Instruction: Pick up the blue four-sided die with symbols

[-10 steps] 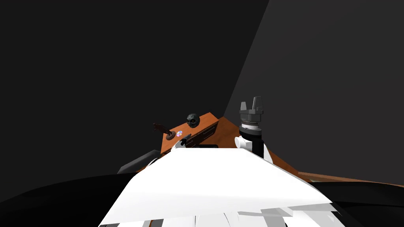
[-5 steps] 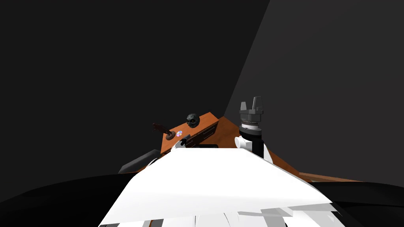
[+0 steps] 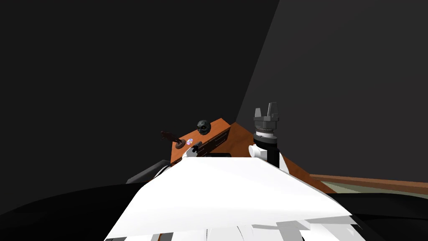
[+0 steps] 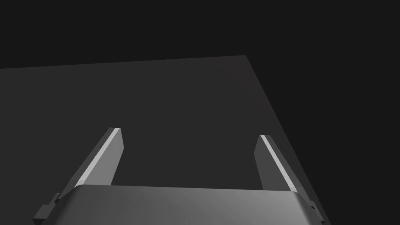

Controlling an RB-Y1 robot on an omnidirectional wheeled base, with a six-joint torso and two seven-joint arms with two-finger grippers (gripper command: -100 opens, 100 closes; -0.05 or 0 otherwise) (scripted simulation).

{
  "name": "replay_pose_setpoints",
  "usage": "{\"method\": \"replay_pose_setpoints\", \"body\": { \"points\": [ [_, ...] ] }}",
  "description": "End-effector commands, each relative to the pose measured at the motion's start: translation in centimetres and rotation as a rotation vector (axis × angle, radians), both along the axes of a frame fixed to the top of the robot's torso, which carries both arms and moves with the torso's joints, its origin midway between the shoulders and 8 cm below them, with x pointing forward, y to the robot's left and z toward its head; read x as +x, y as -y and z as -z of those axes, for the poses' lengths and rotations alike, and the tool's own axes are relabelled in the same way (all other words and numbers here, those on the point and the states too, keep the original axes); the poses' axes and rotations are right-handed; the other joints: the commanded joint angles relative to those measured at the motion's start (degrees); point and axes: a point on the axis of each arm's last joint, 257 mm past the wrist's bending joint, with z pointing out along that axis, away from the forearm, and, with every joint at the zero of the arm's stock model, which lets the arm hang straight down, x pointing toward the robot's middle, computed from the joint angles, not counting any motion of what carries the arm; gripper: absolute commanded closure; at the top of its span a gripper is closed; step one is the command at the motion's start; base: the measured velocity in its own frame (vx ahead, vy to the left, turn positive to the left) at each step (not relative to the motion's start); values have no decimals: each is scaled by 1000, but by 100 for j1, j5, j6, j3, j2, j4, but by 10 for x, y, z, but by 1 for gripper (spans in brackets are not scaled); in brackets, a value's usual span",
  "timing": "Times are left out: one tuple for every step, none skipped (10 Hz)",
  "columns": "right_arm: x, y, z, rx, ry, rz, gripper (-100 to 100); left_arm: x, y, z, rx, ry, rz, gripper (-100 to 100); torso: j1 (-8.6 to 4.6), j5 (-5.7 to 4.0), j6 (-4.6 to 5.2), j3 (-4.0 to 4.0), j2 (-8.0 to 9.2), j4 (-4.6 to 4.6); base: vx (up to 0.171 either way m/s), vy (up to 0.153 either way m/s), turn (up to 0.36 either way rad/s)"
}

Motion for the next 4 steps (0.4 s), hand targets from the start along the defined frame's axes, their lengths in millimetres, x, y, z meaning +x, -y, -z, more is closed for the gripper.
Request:
{"method": "replay_pose_setpoints", "body": {
  "points": [
    [0,0,0,0,0,0,0,8,0,-3,1,-4,-16,100,0,0,0,0,0,0,-110,23,-58],
    [0,0,0,0,0,0,0,12,0,-5,1,-4,-20,100,-6,0,2,2,4,0,-117,17,-57],
    [0,0,0,0,0,0,0,9,0,-4,1,-1,-14,100,-10,0,1,5,8,1,-51,7,-11],
    [0,0,0,0,0,0,0,9,0,-4,1,-4,-17,0,-12,-1,0,-4,-9,-1,-10,1,3]
  ]
}}
